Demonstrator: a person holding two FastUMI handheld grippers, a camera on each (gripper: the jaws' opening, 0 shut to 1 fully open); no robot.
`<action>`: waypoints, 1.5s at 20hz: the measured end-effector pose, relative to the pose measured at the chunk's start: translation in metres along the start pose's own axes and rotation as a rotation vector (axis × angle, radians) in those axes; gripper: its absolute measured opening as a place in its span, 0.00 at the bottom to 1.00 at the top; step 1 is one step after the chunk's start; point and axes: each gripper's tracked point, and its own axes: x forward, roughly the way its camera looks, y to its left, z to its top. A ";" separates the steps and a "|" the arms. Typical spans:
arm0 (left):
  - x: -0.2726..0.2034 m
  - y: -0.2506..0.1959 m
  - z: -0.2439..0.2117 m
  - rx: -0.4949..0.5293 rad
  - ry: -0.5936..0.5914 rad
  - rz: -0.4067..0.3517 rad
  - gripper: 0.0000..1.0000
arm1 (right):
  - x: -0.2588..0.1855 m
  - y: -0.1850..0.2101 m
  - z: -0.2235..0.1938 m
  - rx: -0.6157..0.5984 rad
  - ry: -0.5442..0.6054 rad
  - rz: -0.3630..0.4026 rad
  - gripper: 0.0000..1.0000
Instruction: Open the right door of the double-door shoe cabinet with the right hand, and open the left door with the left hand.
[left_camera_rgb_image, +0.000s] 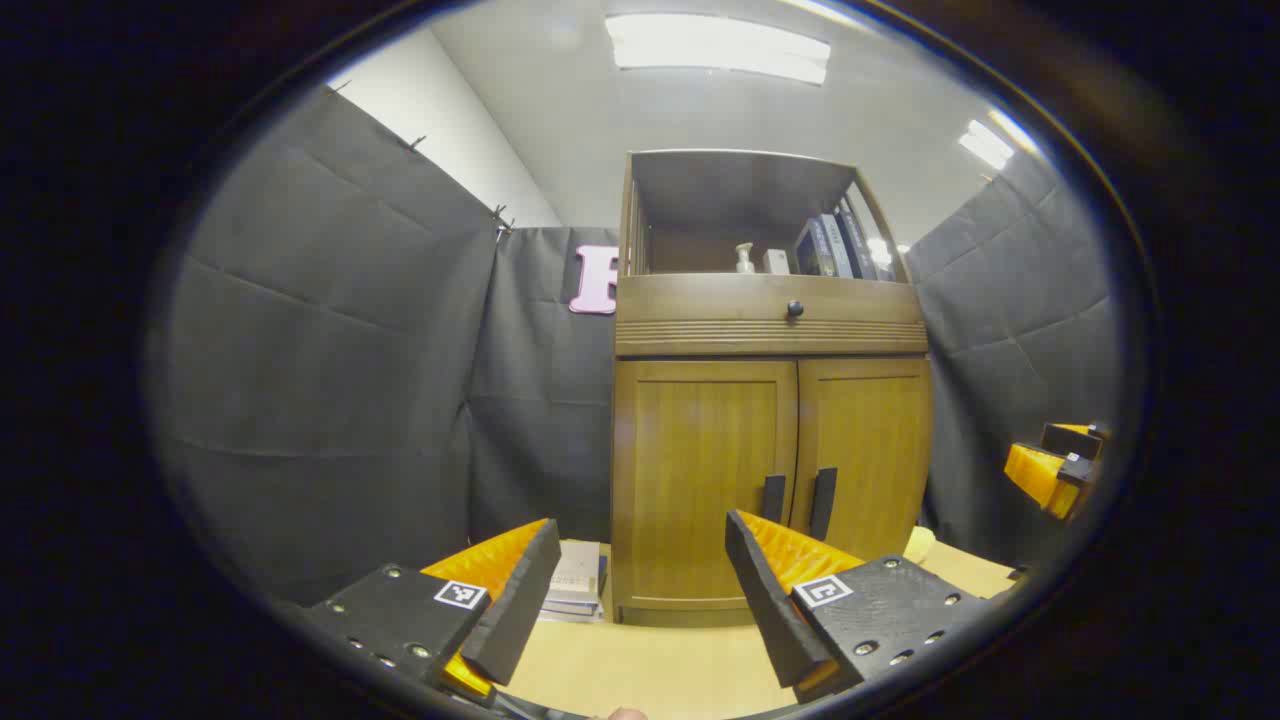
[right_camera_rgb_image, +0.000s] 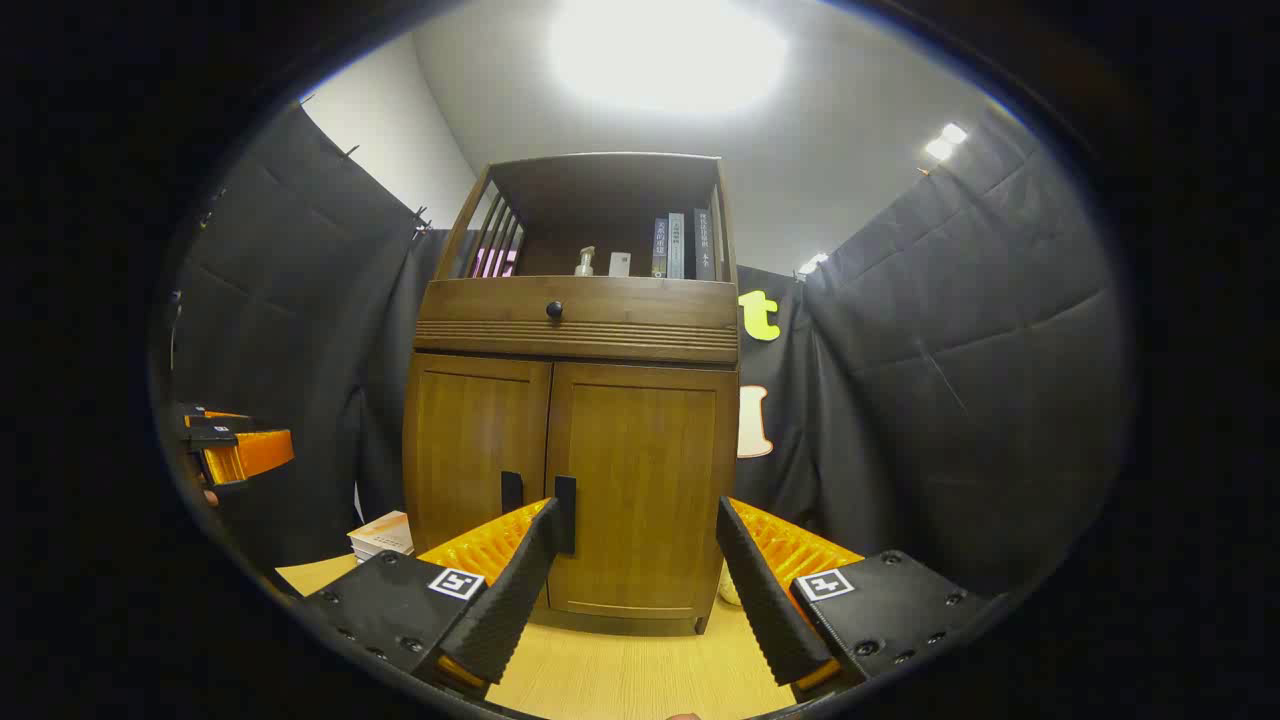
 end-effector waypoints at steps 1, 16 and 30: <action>0.001 0.003 0.000 0.002 -0.001 0.001 0.96 | 0.000 -0.001 -0.001 0.000 0.002 -0.001 0.97; -0.005 0.003 -0.002 0.009 -0.016 0.023 0.96 | 0.005 -0.011 -0.007 0.026 0.004 -0.014 0.97; -0.014 0.016 0.010 0.021 -0.024 0.119 0.96 | 0.060 0.004 -0.003 0.058 -0.026 0.048 0.97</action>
